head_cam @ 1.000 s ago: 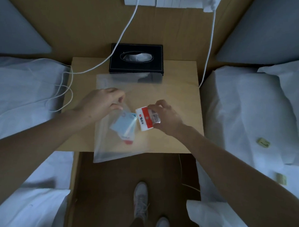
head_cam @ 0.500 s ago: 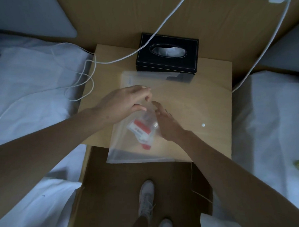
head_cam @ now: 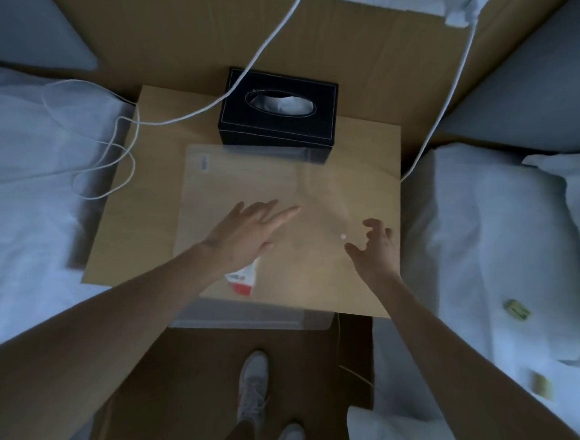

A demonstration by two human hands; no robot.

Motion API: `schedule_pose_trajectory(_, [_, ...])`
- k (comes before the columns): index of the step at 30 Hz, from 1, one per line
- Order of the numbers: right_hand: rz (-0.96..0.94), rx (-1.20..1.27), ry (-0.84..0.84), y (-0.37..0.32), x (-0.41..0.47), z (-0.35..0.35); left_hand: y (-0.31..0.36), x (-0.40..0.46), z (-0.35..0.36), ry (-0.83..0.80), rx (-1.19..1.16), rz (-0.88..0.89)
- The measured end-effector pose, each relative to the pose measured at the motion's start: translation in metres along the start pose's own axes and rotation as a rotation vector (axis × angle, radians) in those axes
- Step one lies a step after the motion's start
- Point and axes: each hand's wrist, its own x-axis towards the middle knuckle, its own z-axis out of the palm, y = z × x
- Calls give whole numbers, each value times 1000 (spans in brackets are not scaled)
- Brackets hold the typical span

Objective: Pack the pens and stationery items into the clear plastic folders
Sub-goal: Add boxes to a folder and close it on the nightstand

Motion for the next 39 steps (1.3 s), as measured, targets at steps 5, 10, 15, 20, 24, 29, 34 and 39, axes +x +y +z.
schedule_pose_trajectory(5, [114,118,0,18,1,27,8,-5,27,45,93,-124])
schedule_pose_trajectory(10, [143,455,62,22,1,29,4,-6,48,138,-60,-35])
schedule_pose_trajectory(15, [-17,608,30,8,-5,29,2,-5,54,144,-278,-85])
schedule_pose_trajectory(20, [-116,613,-31,-23,-11,40,-6,-9,51,145,-201,-26])
schedule_pose_trajectory(24, [-116,601,-43,-39,-14,53,-12,-15,45,165,-130,-35])
schedule_pose_trajectory(29, [-87,598,-29,-40,-16,55,-18,-26,39,174,-241,-84])
schedule_pose_trajectory(34, [-50,605,1,-37,-16,54,-19,-37,40,151,-314,-220])
schedule_pose_trajectory(39, [10,558,103,-17,-16,44,-21,-47,43,124,-368,-331])
